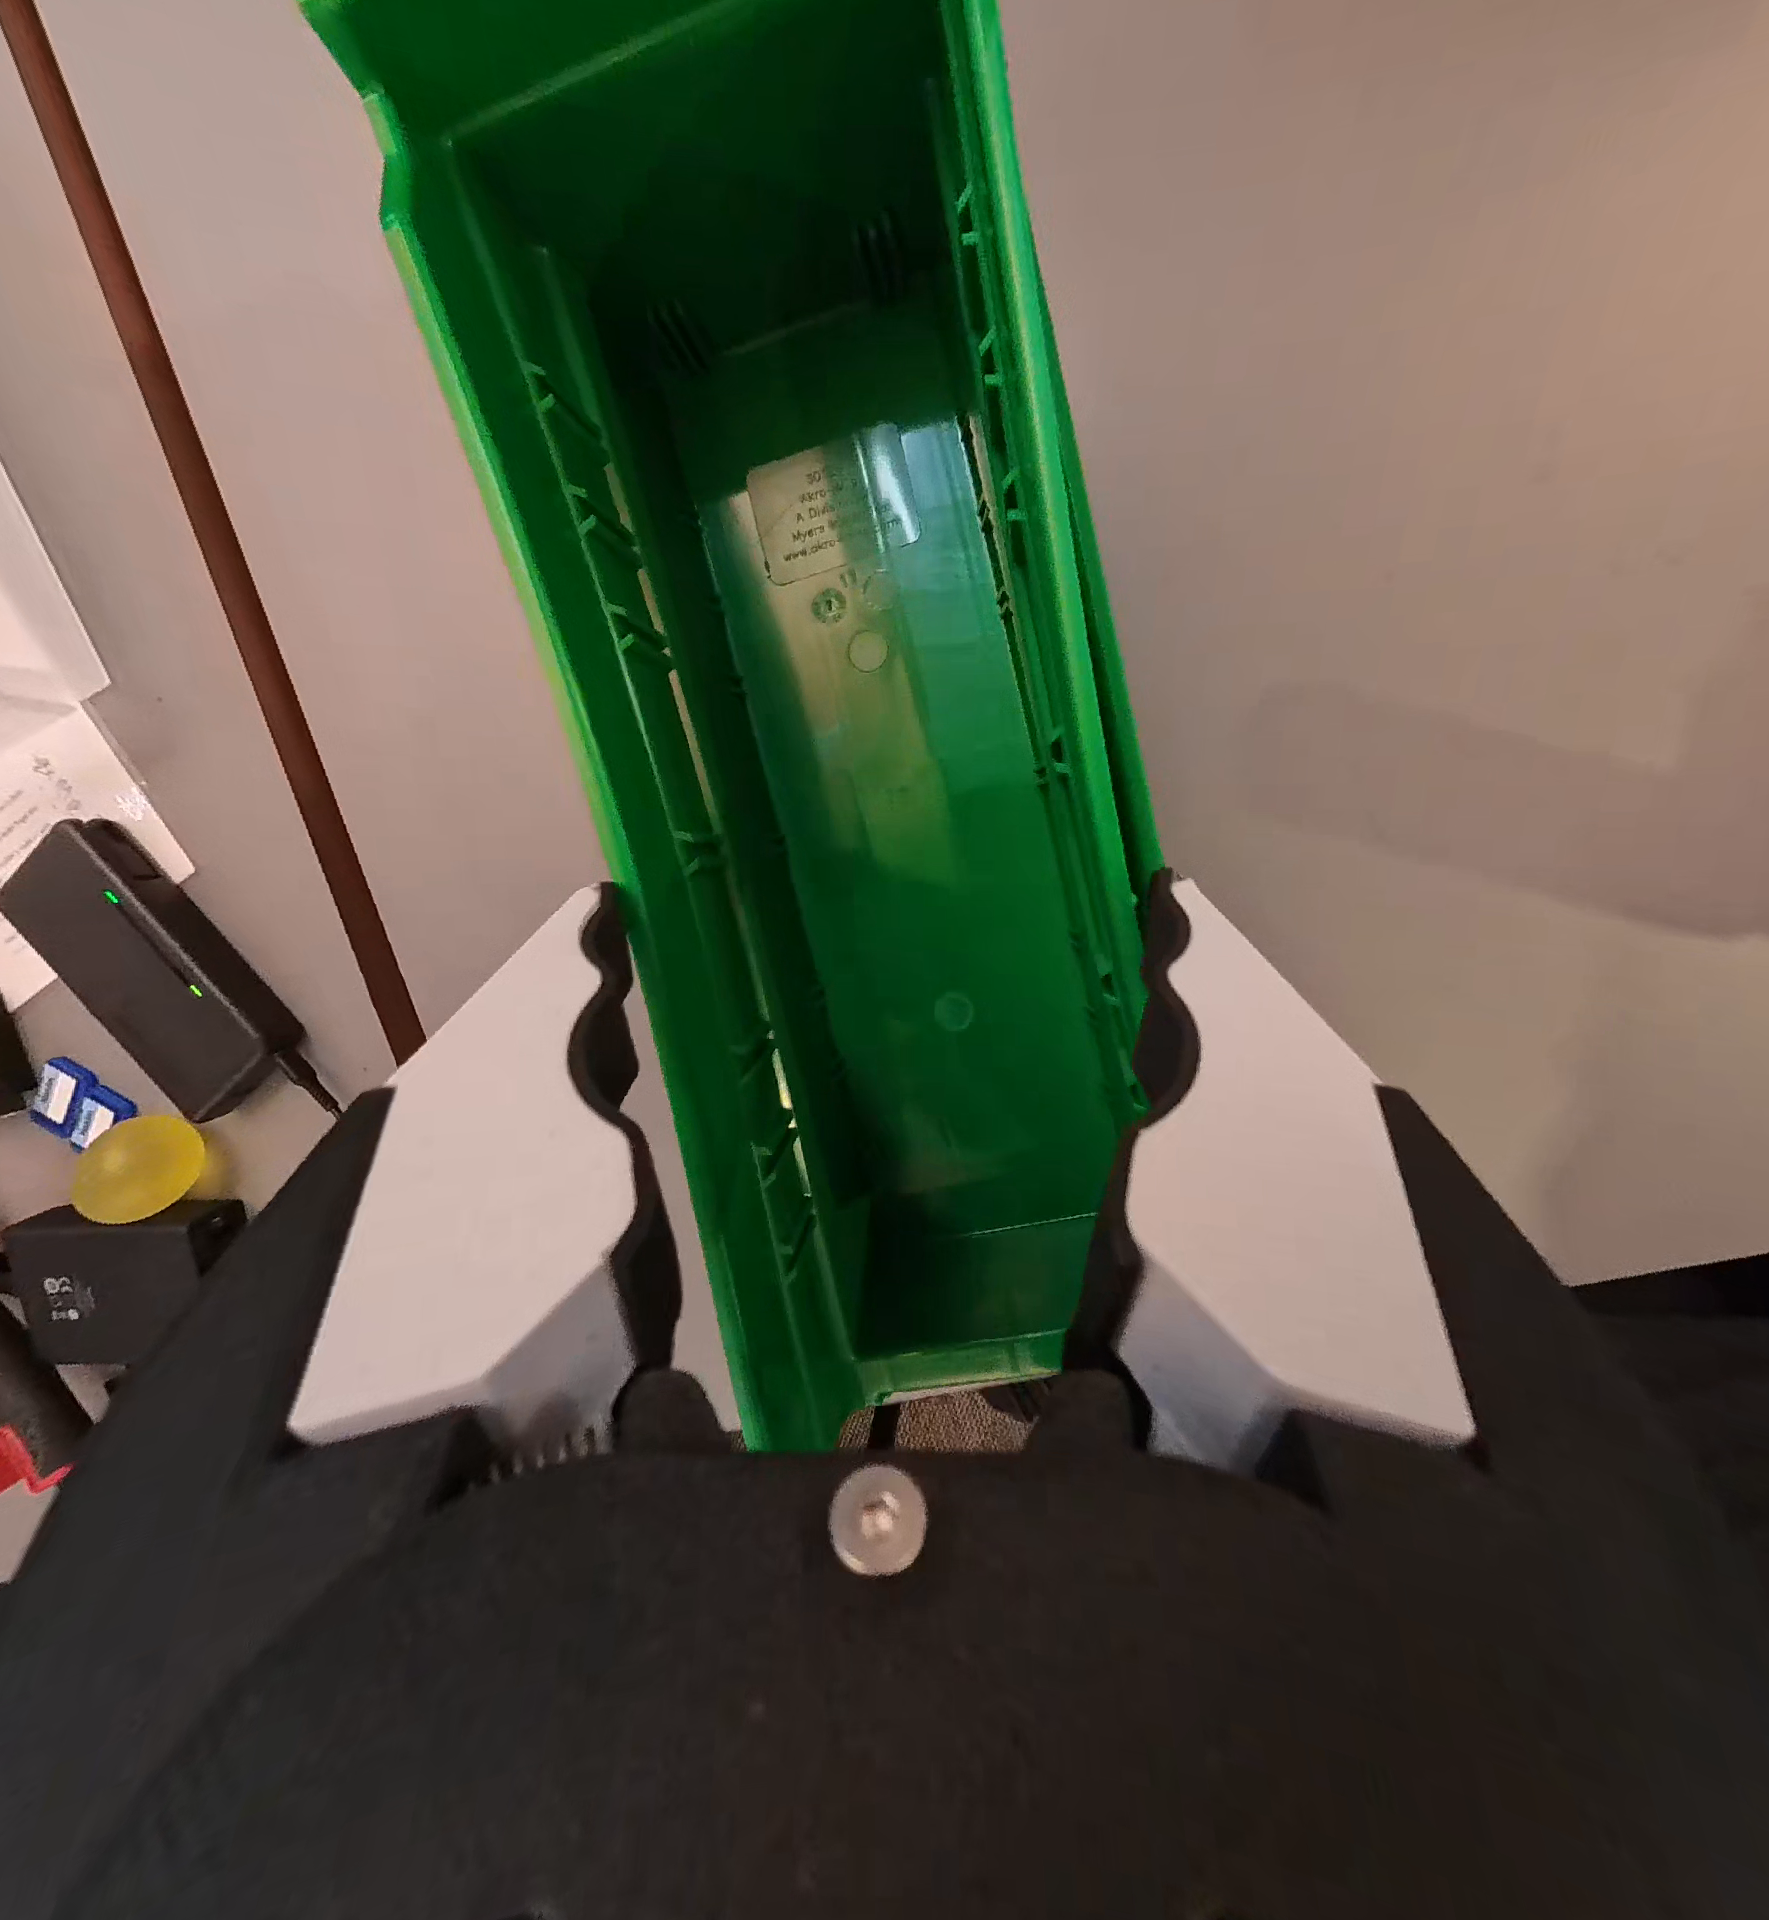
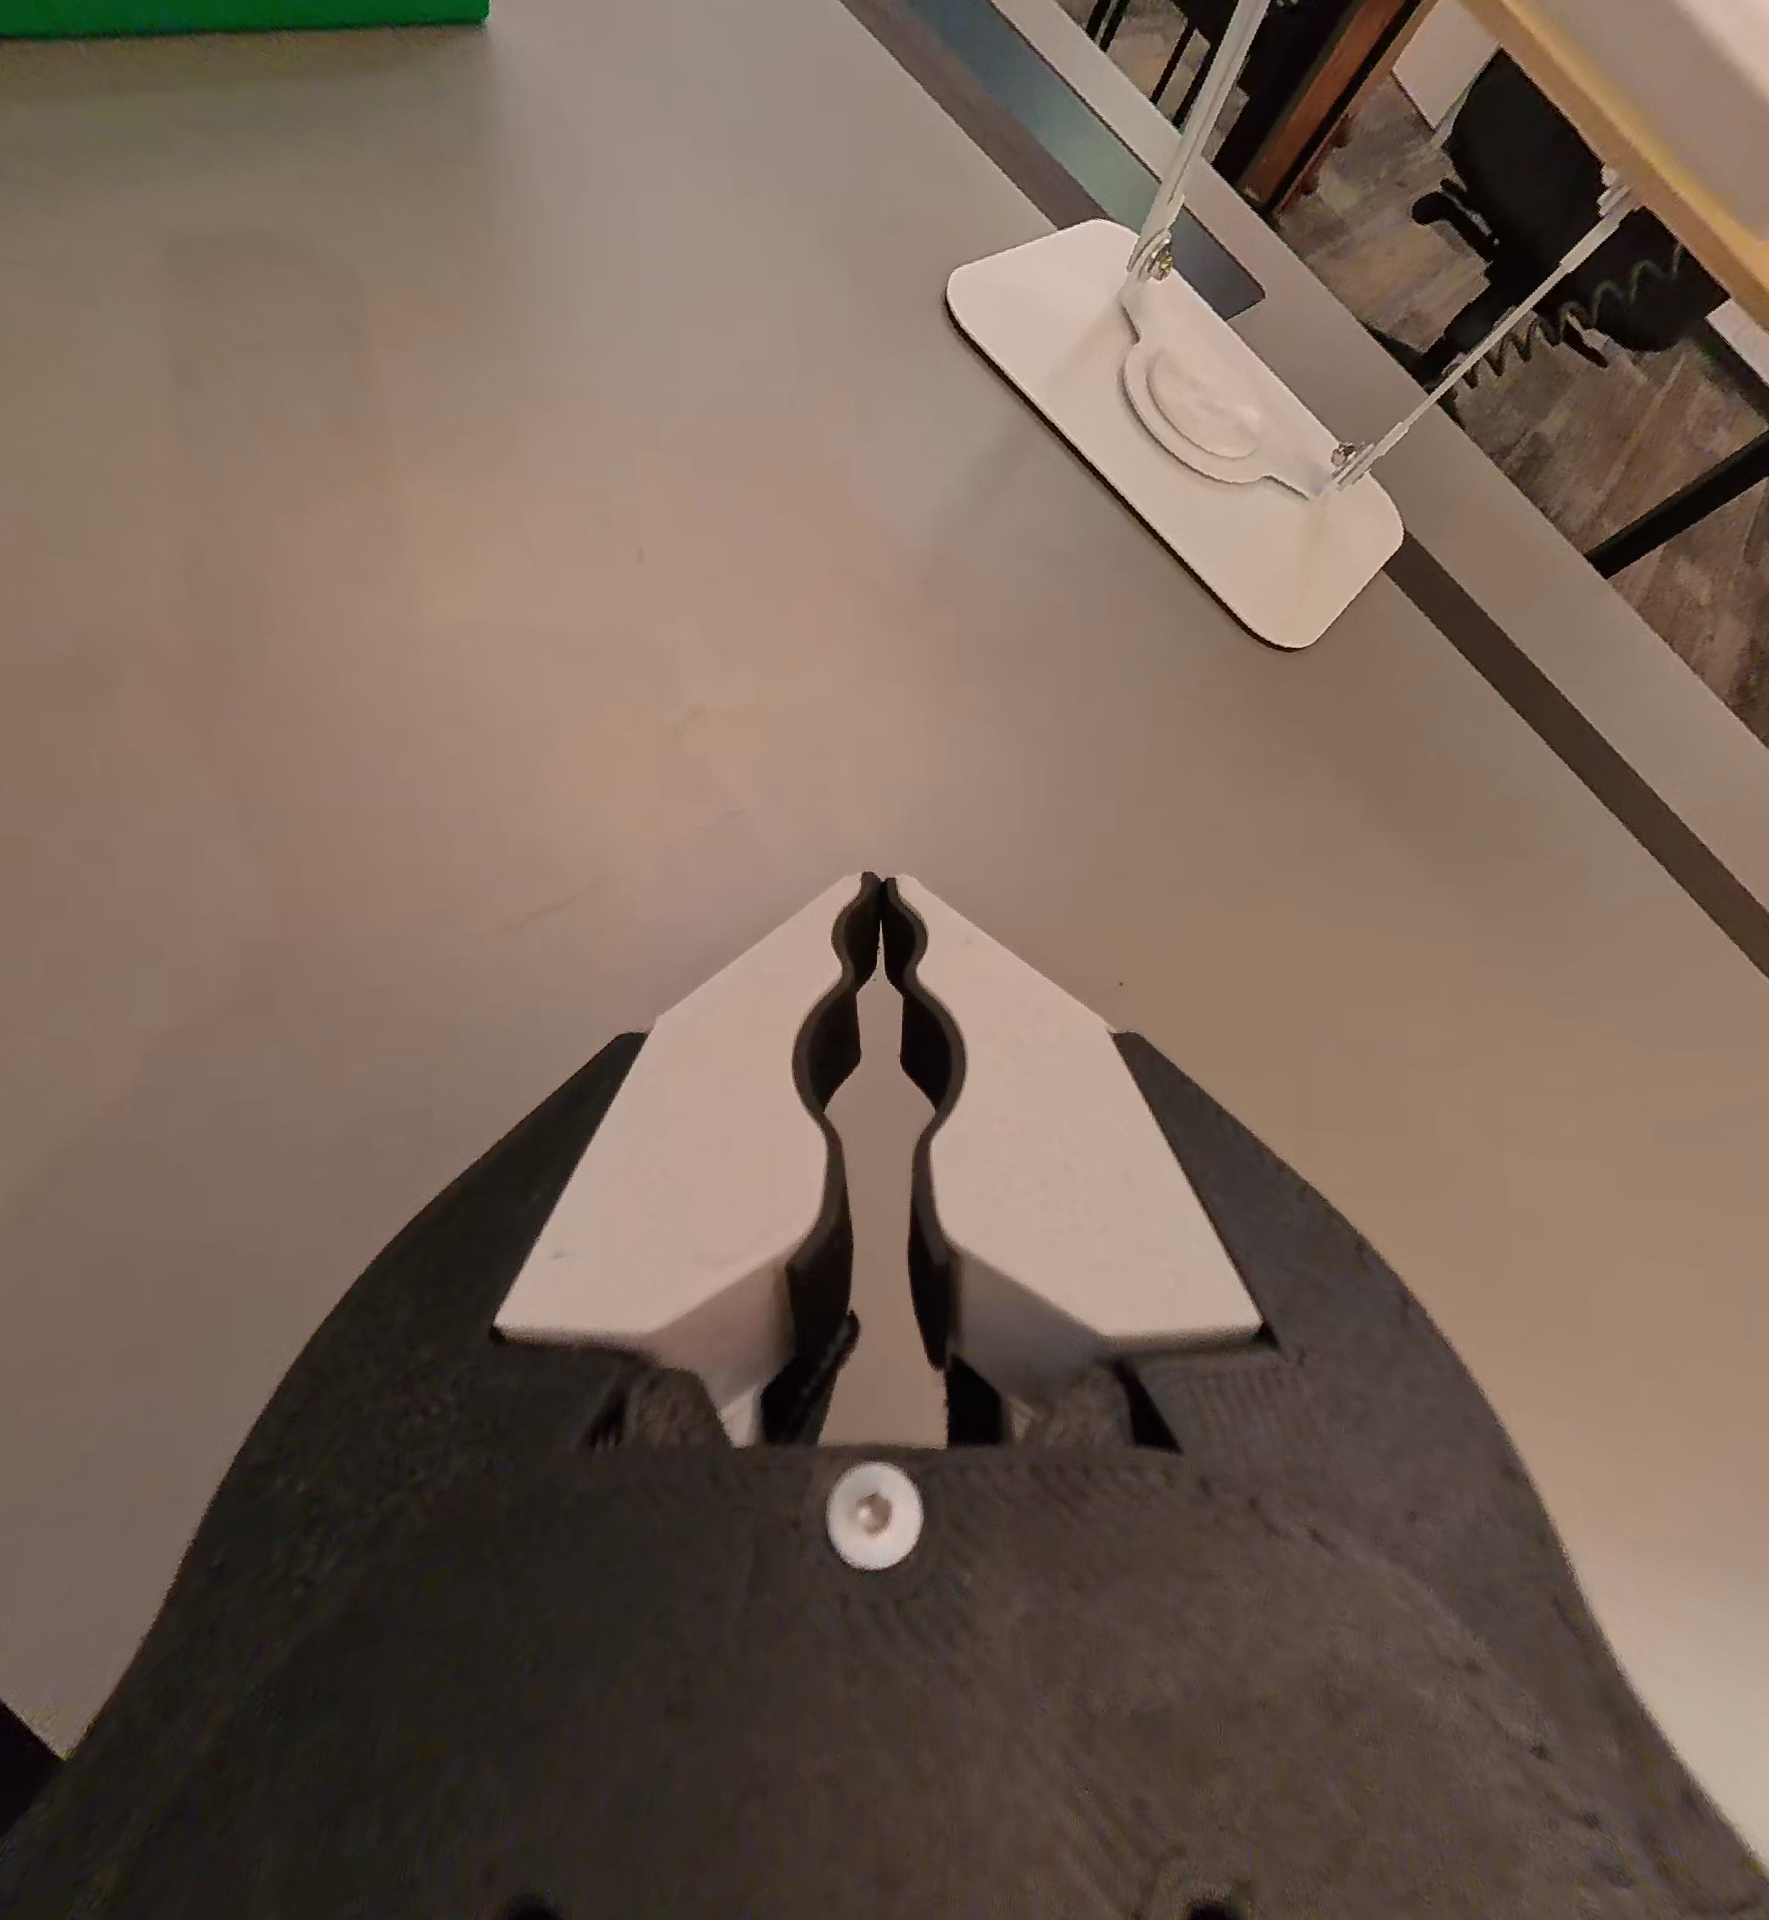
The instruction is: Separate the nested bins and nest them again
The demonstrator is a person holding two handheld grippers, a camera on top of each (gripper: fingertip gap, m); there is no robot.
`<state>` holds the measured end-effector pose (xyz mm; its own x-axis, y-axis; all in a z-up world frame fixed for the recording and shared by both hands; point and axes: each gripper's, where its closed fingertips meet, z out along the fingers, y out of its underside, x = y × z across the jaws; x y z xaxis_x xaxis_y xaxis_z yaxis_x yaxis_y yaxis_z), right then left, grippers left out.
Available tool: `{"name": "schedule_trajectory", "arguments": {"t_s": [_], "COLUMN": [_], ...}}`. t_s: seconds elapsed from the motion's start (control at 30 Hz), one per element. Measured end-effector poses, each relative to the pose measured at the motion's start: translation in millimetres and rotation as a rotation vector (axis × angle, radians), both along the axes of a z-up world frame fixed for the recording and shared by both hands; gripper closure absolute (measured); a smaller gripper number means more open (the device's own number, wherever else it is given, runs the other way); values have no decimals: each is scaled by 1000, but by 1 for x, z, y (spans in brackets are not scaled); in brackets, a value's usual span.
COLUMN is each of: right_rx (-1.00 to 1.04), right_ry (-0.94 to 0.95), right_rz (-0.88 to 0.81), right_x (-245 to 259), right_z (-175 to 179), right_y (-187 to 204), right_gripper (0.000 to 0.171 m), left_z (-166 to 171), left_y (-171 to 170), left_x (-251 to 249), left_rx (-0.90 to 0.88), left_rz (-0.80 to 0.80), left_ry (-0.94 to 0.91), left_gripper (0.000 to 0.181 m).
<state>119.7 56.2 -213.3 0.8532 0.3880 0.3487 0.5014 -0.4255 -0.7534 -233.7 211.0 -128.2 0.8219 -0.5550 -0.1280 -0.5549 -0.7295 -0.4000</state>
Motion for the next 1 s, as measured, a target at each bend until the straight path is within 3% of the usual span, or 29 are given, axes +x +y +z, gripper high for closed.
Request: {"name": "schedule_trajectory", "arguments": {"t_s": [0.5,0.63,0.9,1.0], "right_rx": [-36,-42,-39,-40], "right_ry": [17,19,25,29], "right_rz": [-6,-5,-12,-16], "right_x": [3,3,5,6], "right_z": [-10,-11,-9,-9], "right_y": [2,2,2,3], "right_gripper": [171,171,171,171], "left_z": [18,43,79,107], "left_y": [9,13,12,4], "left_x": [-5,0,3,11], "left_rx": [96,160,244,339], "left_rz": [-2,6,-16,-18], "left_ry": [-48,-113,-83,-57], "left_gripper": [90,92,94,94]}}
